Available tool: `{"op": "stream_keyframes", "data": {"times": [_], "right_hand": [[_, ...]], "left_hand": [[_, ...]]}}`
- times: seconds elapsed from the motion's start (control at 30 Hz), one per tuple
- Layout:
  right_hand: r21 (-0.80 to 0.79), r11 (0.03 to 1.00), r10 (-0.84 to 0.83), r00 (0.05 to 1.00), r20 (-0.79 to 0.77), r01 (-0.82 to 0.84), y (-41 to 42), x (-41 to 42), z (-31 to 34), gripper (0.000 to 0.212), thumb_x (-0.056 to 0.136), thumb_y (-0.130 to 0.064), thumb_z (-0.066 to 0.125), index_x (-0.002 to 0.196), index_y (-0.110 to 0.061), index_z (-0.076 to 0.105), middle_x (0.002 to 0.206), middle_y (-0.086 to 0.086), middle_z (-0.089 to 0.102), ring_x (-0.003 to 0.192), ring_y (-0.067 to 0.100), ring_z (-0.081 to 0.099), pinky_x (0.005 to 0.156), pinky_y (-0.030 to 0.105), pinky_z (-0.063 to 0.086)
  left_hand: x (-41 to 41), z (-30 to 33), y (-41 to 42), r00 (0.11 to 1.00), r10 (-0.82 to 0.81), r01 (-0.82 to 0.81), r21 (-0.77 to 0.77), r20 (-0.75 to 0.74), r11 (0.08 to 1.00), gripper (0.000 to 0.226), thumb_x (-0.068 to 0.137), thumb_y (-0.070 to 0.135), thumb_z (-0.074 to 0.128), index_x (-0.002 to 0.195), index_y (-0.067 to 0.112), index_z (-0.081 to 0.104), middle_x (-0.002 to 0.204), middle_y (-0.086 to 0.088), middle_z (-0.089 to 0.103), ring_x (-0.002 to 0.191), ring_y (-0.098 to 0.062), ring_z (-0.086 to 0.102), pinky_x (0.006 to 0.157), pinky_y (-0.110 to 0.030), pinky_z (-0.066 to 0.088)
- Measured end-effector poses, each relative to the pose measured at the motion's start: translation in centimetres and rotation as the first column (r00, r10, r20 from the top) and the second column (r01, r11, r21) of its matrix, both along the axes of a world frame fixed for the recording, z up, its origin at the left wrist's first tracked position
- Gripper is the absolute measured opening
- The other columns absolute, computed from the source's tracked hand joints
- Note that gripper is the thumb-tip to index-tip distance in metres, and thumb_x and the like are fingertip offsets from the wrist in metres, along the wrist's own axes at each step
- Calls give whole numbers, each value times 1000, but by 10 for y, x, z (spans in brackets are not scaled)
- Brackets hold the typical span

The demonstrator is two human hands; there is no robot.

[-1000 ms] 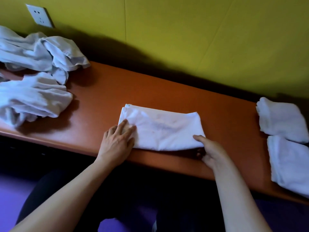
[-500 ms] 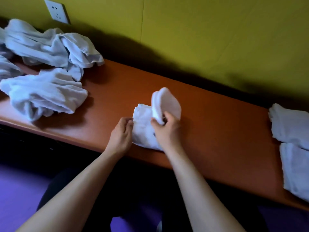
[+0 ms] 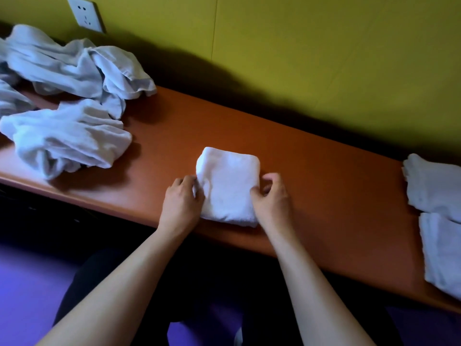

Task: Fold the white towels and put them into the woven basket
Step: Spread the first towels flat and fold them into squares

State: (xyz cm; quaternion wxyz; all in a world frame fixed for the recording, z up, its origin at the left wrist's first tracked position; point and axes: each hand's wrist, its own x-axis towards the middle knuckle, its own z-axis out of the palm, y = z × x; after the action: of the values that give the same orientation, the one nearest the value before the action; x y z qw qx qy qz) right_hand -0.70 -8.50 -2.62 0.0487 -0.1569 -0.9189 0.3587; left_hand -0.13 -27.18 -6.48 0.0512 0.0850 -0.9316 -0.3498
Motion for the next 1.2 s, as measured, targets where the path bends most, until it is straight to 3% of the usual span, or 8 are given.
{"op": "stream_keyframes", "data": {"times": [0.2,0.47,0.63,0.73,0.83,0.97,1.07,1.2], "right_hand": [[-198,980,46,982,184,-9,6,6,-15,60,92,-44,66,138,-11,48,136,11,58,123,31,56,88,30,40],[-367,923,6,950,311,114,31,15,-23,38,81,-33,73,109,-10,63,111,9,69,97,27,65,76,34,48],[-429,901,55,961,269,68,74,40,-11,40,84,-30,75,118,-16,59,108,-1,63,98,21,63,82,30,49],[-457,886,29,974,227,80,101,51,-5,27,83,-25,74,105,-21,60,102,-2,66,92,19,63,76,28,45],[-477,871,-17,976,215,120,133,63,4,28,83,-22,72,109,-15,65,101,0,68,91,18,62,73,25,42],[-475,866,-52,974,221,154,185,82,14,27,85,-25,71,109,-16,64,99,-3,66,82,12,59,62,20,43],[-441,876,-109,972,210,194,227,97,14,31,83,-30,72,111,-18,63,105,-2,67,94,18,63,76,28,48],[-372,884,-253,959,128,283,282,117,16,53,80,-38,76,127,-19,60,120,1,66,110,22,62,94,35,50]], "left_hand": [[9,10,18,999,-21,27,-130,44,991,25,102,23,48,124,12,56,96,-21,54,88,-47,58,73,-47,45],[36,22,46,945,-7,-66,212,326,975,64,83,36,72,134,6,47,126,-21,56,116,-38,50,83,-31,33],[59,34,79,916,66,-239,407,395,882,73,63,45,65,129,14,53,115,-6,67,106,-26,64,92,-40,52],[65,40,106,873,-25,-292,562,487,774,51,79,30,74,122,11,55,105,-8,69,80,-22,68,62,-35,56],[74,45,139,813,-211,-306,707,542,638,28,92,17,68,115,10,55,86,-13,64,50,-17,56,39,-22,35],[82,42,185,851,-241,-210,723,467,659,30,87,21,72,113,11,59,87,-10,69,58,-19,63,42,-26,42],[85,41,221,913,-200,-86,648,355,757,38,88,26,72,121,15,57,110,-4,69,94,-21,68,73,-35,53],[88,54,278,935,-295,112,626,197,771,31,97,25,62,127,19,53,111,5,64,101,-15,63,73,-27,48]]}}
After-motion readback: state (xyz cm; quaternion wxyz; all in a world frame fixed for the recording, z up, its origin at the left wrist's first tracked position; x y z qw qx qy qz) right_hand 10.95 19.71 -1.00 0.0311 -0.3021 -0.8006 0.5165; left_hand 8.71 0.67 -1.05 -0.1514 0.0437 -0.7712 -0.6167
